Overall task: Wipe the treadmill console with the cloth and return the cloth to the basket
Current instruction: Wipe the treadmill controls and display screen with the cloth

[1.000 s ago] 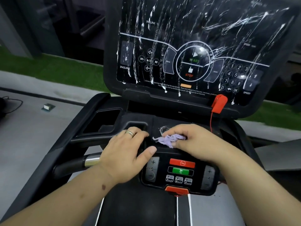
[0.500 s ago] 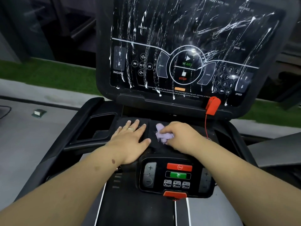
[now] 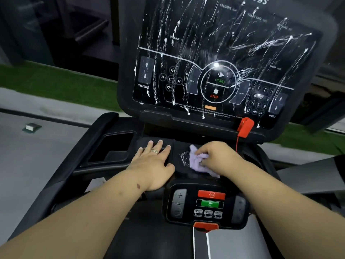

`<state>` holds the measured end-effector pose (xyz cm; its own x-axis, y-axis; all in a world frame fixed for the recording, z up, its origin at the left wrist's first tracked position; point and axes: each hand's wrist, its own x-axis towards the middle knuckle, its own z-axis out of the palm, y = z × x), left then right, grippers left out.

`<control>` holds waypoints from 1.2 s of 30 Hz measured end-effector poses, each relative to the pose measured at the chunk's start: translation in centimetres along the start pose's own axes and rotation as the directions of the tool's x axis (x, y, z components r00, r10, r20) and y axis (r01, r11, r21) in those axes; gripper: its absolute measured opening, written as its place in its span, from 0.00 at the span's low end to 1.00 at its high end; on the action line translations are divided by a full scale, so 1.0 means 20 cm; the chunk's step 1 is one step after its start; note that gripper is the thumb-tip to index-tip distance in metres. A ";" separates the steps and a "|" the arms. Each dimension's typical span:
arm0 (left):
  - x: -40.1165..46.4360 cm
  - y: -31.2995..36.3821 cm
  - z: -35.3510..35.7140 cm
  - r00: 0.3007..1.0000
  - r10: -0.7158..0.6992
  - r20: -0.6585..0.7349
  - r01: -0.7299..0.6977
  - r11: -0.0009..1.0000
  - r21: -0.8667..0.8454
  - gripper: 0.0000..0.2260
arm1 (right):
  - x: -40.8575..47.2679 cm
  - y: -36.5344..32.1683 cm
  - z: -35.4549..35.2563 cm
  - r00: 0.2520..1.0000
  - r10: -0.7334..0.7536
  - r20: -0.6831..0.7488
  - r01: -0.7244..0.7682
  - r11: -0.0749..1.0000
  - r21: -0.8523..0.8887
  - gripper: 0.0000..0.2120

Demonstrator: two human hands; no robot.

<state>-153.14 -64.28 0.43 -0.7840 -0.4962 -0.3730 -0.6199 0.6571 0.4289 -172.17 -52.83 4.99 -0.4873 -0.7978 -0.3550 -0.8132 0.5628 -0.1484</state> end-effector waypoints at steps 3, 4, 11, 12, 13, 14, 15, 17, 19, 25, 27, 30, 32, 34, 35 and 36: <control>0.00 0.00 0.00 1.000 0.004 0.012 -0.004 1.000 0.000 0.31 | 0.06 -0.11 0.03 0.984 -0.001 -0.180 -0.014 0.996 -0.083 0.10; 0.00 0.00 0.00 1.000 0.004 0.014 -0.004 1.000 0.002 0.31 | 0.07 -0.14 0.05 0.986 -0.035 -0.164 0.024 0.997 -0.072 0.10; 0.00 -0.01 0.00 1.000 -0.004 0.007 0.004 1.000 -0.016 0.31 | 0.05 -0.12 -0.05 0.990 -0.054 0.130 0.068 0.992 -0.107 0.05; 0.01 -0.01 0.00 1.000 -0.004 0.009 0.004 1.000 -0.015 0.31 | 0.07 -0.15 -0.06 0.992 0.001 0.127 0.024 0.982 -0.187 0.02; 0.01 -0.01 0.00 1.000 -0.005 0.010 0.005 1.000 -0.011 0.31 | 0.08 -0.18 -0.04 0.989 0.031 0.141 0.008 0.965 -0.262 0.06; 0.01 -0.01 0.01 1.000 -0.009 0.008 0.009 1.000 -0.007 0.31 | 0.09 -0.21 -0.02 0.991 0.026 0.133 0.015 0.954 -0.298 0.08; 0.01 -0.01 0.01 1.000 -0.013 0.003 0.013 1.000 -0.004 0.31 | 0.10 -0.21 0.01 0.991 -0.036 0.126 0.073 0.950 -0.304 0.06; 0.01 -0.02 0.01 1.000 -0.014 0.004 0.014 1.000 -0.004 0.31 | 0.05 -0.16 0.04 0.980 -0.169 0.101 0.190 0.949 -0.250 0.10; 0.01 -0.01 0.01 1.000 -0.021 0.003 0.021 1.000 -0.003 0.31 | 0.02 -0.11 0.02 0.945 -0.254 0.206 0.300 0.924 -0.237 0.12; -0.03 0.02 -0.02 0.999 -0.047 0.002 0.047 0.999 -0.004 0.30 | 0.09 -0.21 0.03 0.979 -0.198 0.057 0.205 0.922 -0.328 0.14; -0.03 0.03 -0.02 0.998 -0.057 0.005 0.057 0.998 -0.004 0.30 | 0.07 -0.16 0.04 0.952 -0.295 0.075 0.304 0.909 -0.284 0.08; -0.02 0.03 -0.02 0.998 -0.068 0.007 0.068 0.998 -0.007 0.30 | 0.04 -0.06 0.01 0.902 -0.380 0.205 0.421 0.879 -0.224 0.11; -0.02 0.03 -0.02 0.997 -0.077 0.001 0.077 0.997 -0.005 0.30 | 0.03 -0.07 0.00 0.912 -0.377 0.161 0.409 0.869 -0.280 0.11; -0.02 0.04 -0.02 0.997 -0.081 0.004 0.081 0.997 -0.002 0.30 | 0.04 -0.13 0.01 0.948 -0.310 0.068 0.314 0.888 -0.335 0.11; -0.02 0.04 -0.02 0.996 -0.084 0.003 0.084 0.997 -0.001 0.30 | 0.05 -0.16 0.02 0.956 -0.292 0.028 0.284 0.898 -0.335 0.12; -0.01 0.04 -0.02 0.996 -0.088 -0.001 0.088 0.996 0.001 0.30 | 0.05 -0.19 0.02 0.954 -0.300 0.019 0.289 0.896 -0.338 0.13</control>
<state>-153.41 -63.85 1.21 -0.7264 -0.5525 -0.4087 -0.6865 0.6115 0.3934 -169.52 -55.72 4.78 -0.2144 -0.9258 -0.3113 -0.9767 0.2005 0.0765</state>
